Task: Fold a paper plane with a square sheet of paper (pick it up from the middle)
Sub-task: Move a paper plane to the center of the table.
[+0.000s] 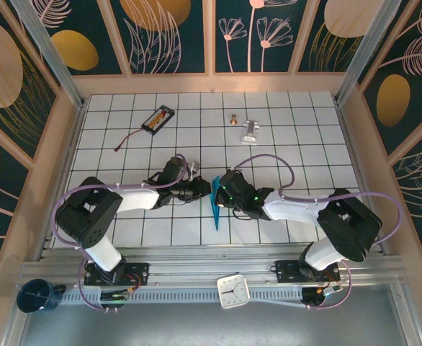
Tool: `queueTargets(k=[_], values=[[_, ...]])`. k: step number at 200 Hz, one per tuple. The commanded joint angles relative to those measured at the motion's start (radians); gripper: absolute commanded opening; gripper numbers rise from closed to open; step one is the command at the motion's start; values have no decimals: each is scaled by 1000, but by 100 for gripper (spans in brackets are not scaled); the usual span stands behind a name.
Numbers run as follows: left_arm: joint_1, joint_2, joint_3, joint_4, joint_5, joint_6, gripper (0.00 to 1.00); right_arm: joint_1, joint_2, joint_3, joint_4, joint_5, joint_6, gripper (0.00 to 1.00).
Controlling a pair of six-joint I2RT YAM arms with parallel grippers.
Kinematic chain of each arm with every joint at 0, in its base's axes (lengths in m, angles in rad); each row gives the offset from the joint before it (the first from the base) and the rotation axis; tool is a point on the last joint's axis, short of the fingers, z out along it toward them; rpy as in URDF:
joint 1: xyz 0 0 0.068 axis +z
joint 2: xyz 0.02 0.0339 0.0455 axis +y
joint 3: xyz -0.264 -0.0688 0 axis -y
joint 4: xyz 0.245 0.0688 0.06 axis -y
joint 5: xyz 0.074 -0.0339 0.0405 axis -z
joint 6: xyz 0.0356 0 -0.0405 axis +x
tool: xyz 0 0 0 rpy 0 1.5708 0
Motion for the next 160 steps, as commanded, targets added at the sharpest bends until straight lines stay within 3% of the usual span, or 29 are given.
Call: queueTargets(k=[1, 40, 83, 160], values=[[0, 23, 23, -54, -14, 38, 4, 0, 15, -1, 10, 14, -9, 8], [10, 21, -14, -3, -10, 24, 0, -13, -6, -6, 28, -37, -51, 21], [16, 22, -51, 55, 19, 14, 0, -63, -77, -59, 115, -228, -107, 37], [16, 20, -65, 64, 29, 13, 0, -97, -99, -112, 146, -276, -96, 43]])
